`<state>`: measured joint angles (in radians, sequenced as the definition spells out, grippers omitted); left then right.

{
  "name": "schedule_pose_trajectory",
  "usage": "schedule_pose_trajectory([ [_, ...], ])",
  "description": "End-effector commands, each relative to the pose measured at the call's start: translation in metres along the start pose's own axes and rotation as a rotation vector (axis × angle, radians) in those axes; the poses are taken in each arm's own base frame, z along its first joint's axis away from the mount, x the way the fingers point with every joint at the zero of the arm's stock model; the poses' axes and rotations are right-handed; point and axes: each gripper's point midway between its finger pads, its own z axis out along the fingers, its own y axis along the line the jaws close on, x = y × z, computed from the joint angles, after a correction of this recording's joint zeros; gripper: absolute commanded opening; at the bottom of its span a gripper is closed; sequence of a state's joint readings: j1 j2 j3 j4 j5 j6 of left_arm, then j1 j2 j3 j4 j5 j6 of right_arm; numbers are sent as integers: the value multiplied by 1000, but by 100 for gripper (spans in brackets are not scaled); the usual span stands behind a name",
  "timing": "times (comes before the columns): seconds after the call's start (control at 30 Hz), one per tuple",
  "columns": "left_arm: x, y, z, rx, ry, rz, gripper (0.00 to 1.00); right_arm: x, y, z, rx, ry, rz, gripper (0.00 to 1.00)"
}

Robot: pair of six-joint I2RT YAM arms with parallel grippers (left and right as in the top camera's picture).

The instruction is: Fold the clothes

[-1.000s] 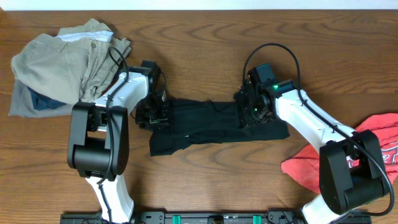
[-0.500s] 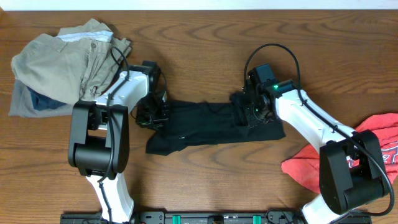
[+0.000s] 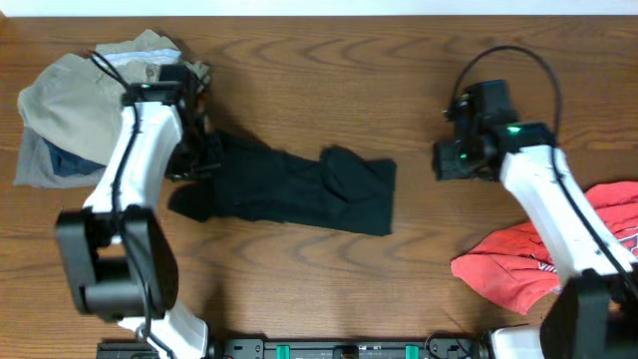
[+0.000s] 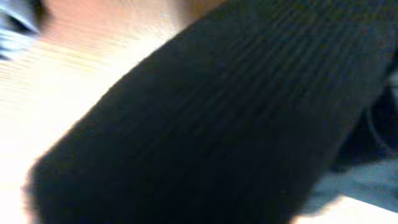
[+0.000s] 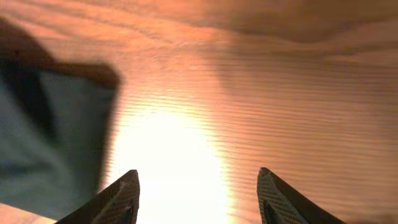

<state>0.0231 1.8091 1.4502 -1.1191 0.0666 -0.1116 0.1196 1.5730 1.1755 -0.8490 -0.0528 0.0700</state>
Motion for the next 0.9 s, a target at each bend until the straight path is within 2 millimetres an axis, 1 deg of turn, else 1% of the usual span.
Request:
schedule_pose_trajectory([
  [0.0,-8,-3,-30,-12,-78,10,6,-2,-18,-7,20,-6,5,59],
  [0.07,-7,-11,-40,-9,-87,24,6,1,-27,-7,29,6,33,59],
  [0.1,-5,-18,-43,-6,-87,27,6,2,-31,-7,32,8,43,58],
  [0.13,-4,-24,-44,-5,-86,37,6,2,-34,-7,35,8,51,58],
  [0.2,2,-42,-44,-2,-83,88,6,2,-38,-7,38,8,62,58],
  [0.3,14,-79,-42,18,-82,164,6,4,-39,-7,40,15,67,58],
  [0.47,28,-149,-44,93,-144,283,7,7,-39,-8,39,30,68,58],
  [0.53,37,-172,-42,107,-157,334,7,9,-39,-8,40,37,68,57],
  [0.6,47,-189,-36,111,-149,366,7,10,-39,-8,39,43,69,58],
  [0.7,62,-209,-25,108,-124,401,7,11,-39,-8,39,47,69,57],
  [0.77,69,-222,-21,117,-121,425,7,12,-39,-8,38,48,70,57],
  [0.87,76,-238,-19,134,-135,465,7,12,-37,-8,31,49,70,58],
])
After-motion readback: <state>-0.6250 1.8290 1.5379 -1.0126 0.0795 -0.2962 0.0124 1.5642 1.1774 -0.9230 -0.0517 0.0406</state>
